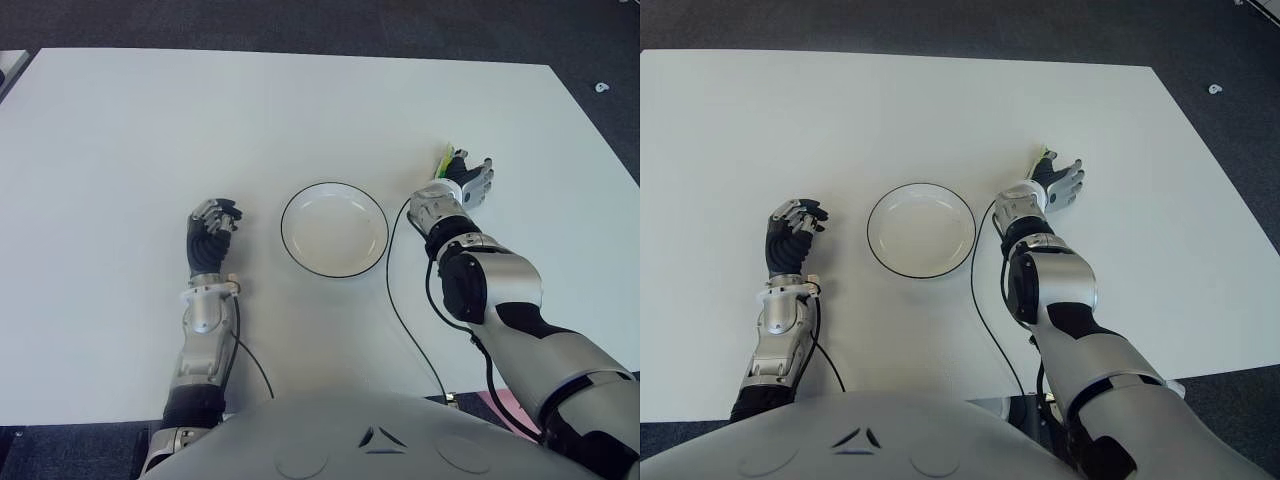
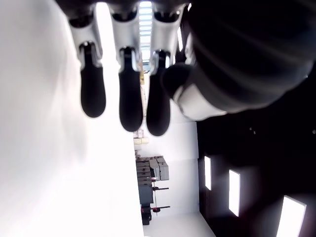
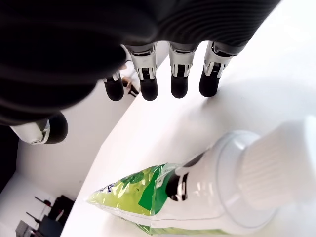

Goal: Put the toothpaste on the table into the plate.

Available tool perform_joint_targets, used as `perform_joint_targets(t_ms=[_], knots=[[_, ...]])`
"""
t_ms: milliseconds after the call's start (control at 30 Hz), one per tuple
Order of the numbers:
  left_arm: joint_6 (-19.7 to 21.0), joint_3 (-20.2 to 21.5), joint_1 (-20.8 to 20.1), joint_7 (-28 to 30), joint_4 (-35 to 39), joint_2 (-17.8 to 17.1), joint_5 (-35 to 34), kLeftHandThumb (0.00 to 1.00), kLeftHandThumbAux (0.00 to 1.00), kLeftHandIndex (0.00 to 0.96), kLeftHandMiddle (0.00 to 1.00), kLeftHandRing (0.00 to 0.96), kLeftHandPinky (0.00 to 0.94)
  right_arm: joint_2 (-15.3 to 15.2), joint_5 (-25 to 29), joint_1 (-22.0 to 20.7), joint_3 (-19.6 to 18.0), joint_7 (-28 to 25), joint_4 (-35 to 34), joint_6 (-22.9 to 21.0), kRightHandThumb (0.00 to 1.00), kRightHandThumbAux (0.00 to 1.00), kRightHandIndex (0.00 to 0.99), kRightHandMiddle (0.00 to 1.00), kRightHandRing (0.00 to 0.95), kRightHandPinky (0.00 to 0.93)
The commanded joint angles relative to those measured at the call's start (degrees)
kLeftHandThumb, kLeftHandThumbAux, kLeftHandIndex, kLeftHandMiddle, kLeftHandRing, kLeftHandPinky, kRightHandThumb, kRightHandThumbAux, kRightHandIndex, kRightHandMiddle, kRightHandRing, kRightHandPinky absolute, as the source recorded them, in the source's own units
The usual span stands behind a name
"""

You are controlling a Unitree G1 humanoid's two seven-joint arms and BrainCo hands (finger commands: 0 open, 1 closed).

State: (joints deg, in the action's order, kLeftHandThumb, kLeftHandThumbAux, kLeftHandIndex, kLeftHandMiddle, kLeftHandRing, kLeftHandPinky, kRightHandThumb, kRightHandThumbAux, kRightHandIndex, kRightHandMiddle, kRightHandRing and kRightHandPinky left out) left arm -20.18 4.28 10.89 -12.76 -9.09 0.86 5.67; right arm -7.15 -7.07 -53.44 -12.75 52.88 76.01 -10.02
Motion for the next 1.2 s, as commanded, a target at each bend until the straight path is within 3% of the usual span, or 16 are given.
perform_joint_targets(t_ms=[33,300,500,967,1200], knots=[[2.4,0.5,2.6,-0.3,-2.6,0.4,0.1,0.713,0.718,0.434,0.521,0.507,0.531,0.4,0.4,0.7,0.1,-3.6,1.5,-4.6,0.49,0.266,0.0,0.0,0.0,0.0],[2.2,0.7,2.7,-0.2,-2.9,0.1,0.0,0.713,0.718,0.434,0.514,0.503,0.521,0.1,-3.7,-0.1,4.8,-9.8,2.1,-11.5,0.442,0.263,0.0,0.0,0.0,0.0],[2.1,0.7,2.7,-0.2,-3.0,0.1,0.1,0.712,0.718,0.433,0.506,0.497,0.511,-0.7,-6.0,-0.4,7.2,-15.0,2.3,-14.1,0.448,0.255,0.0,0.0,0.0,0.0],[2.9,0.6,2.8,-0.6,-2.1,0.9,0.2,0.712,0.718,0.433,0.513,0.5,0.533,-1.4,-9.2,-1.5,10.3,-21.6,2.2,-14.6,0.452,0.197,0.0,0.0,0.0,0.0],[2.6,0.7,2.7,-0.5,-2.3,1.0,0.1,0.712,0.718,0.433,0.516,0.504,0.523,-0.8,-14.3,-1.9,16.2,-27.7,2.9,-18.8,0.421,0.185,0.0,0.0,0.0,0.0]])
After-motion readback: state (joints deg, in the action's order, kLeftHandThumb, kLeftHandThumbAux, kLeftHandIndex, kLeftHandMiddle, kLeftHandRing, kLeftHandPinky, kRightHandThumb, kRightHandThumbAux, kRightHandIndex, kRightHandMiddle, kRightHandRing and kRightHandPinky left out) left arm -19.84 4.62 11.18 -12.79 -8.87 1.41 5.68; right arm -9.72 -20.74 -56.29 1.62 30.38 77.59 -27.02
